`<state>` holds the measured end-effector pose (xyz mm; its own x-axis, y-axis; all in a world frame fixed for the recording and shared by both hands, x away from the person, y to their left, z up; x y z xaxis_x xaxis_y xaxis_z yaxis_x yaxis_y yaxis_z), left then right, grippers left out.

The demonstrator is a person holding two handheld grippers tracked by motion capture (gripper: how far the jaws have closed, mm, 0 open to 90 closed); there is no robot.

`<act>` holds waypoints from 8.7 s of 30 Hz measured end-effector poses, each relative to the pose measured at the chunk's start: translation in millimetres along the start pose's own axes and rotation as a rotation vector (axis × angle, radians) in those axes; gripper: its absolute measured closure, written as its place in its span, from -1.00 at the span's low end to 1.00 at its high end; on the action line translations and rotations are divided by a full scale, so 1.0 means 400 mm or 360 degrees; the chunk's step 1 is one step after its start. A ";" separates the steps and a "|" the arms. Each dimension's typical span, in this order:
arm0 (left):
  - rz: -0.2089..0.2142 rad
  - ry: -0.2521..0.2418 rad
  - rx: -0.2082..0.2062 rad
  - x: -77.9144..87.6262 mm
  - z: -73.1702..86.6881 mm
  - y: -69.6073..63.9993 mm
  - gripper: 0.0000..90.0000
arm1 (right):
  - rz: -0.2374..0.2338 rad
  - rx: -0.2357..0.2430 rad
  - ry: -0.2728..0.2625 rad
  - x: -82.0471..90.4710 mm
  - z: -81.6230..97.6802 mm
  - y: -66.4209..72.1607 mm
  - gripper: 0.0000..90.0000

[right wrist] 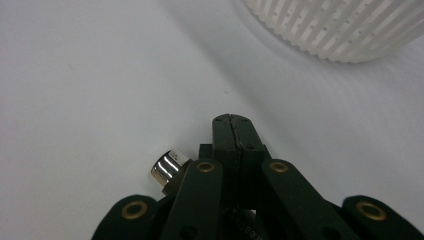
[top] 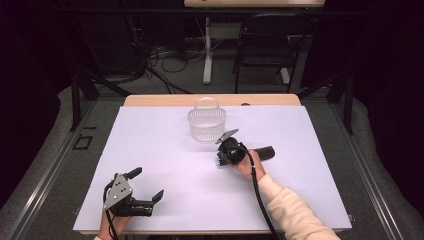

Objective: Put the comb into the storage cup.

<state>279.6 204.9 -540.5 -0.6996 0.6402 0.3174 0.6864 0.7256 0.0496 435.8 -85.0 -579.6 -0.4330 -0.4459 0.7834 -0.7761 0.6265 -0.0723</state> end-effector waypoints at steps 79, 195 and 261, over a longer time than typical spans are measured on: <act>-0.0009 0.0005 -0.0014 0.000 -0.001 0.001 -1.00 | -0.0104 0.0132 0.0238 0.135 0.120 0.078 1.00; -0.0020 0.0012 0.0013 0.003 -0.001 -0.001 -0.99 | 0.0111 -0.0491 0.0439 0.145 0.080 -0.089 0.00; -0.0017 0.0020 0.0042 -0.001 0.000 0.003 -0.99 | 0.0101 -0.0666 0.0292 0.179 0.116 -0.139 0.60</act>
<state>280.5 205.5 -540.6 -0.7043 0.6293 0.3287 0.6733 0.7388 0.0283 426.8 -181.5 -548.0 -0.3561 -0.3017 0.8844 -0.4826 0.8698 0.1025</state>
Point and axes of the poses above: each handheld gripper's, and its own axes: x roughly backward along the jaws, z roughly out of its underside, y roughly to its left, the point moved 4 cm from there along -x, roughly forward along the jaws, and after that the axes turned 1 degree about x, right-handed, at the moved point
